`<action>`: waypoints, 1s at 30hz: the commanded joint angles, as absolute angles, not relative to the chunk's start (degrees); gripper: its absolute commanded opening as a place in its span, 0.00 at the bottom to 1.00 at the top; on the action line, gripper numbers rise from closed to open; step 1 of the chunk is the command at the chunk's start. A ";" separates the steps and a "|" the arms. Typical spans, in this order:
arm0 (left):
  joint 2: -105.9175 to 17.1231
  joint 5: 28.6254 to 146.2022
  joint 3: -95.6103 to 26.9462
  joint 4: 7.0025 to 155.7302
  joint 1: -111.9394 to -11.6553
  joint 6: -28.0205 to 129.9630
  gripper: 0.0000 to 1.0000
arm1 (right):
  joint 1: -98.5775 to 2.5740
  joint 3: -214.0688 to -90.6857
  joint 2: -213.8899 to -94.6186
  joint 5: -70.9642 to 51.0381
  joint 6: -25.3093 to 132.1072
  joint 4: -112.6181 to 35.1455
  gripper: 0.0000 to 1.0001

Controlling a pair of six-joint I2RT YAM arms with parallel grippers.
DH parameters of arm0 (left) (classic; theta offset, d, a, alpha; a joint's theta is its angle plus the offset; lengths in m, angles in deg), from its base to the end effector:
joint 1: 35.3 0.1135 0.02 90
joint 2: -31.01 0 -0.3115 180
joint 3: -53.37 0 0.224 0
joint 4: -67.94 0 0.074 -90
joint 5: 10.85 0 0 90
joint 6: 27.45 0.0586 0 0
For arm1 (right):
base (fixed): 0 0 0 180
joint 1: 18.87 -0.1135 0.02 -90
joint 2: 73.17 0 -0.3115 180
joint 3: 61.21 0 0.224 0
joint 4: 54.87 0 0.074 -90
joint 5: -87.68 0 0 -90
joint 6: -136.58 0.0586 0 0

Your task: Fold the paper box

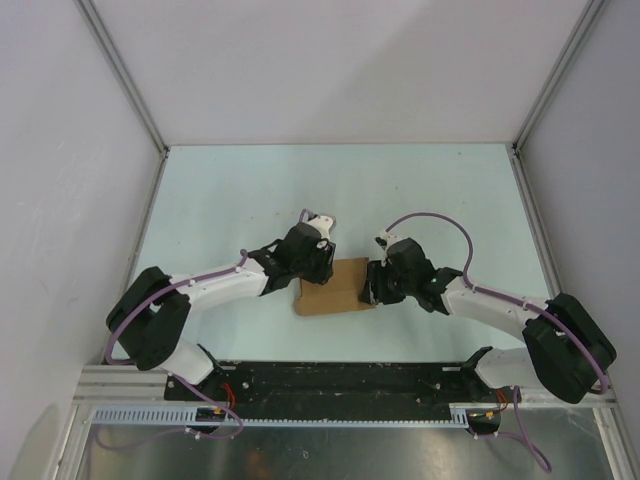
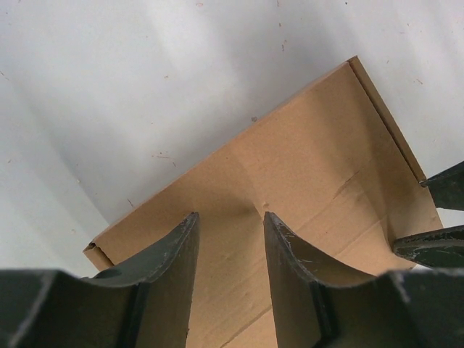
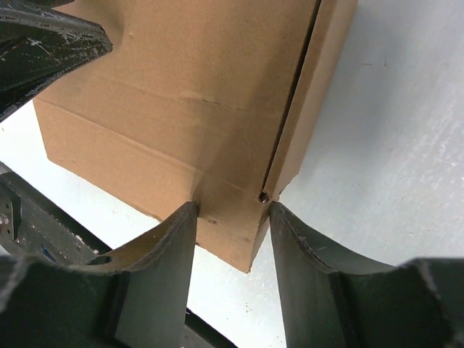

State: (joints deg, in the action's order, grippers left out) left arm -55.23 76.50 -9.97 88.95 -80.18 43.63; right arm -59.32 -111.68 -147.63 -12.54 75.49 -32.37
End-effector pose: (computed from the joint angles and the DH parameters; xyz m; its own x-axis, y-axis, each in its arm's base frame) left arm 0.2155 -0.2108 0.2452 -0.6858 0.2258 -0.6919 0.4851 0.8505 -0.2033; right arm 0.1697 0.1583 0.2270 -0.8367 -0.0882 -0.5405 -0.3735 0.8137 0.4455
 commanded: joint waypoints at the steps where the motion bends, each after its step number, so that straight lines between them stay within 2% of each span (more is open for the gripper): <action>1: -55.74 76.52 -10.68 88.83 -80.56 44.45 0.45 | -58.95 -111.72 -147.27 -13.75 75.76 -34.94 0.47; 5: -55.74 76.60 -10.68 88.92 -80.65 44.45 0.45 | -58.78 -111.72 -147.53 -13.75 75.68 -34.50 0.43; 17: -56.09 76.52 -10.50 88.83 -80.56 44.27 0.44 | -57.46 -111.72 -146.74 -13.04 75.15 -33.18 0.41; 18: -56.09 76.52 -10.50 88.83 -80.56 44.36 0.44 | -57.37 -111.81 -146.56 -12.96 75.06 -33.01 0.42; 22: -55.30 76.16 -10.68 88.83 -80.56 44.45 0.44 | -55.35 -111.81 -143.93 -12.69 74.45 -31.16 0.65; 25: -54.86 75.81 -11.03 88.92 -80.56 44.62 0.44 | -52.98 -111.90 -140.68 -13.30 73.92 -30.28 0.72; 30: -53.54 75.64 -11.99 89.44 -80.56 44.45 0.44 | -48.50 -112.77 -140.31 -17.61 74.09 -32.12 0.75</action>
State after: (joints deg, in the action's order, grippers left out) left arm -55.25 76.26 -9.97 88.79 -80.18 43.63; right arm -51.08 -111.57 -140.44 -14.55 74.81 -30.38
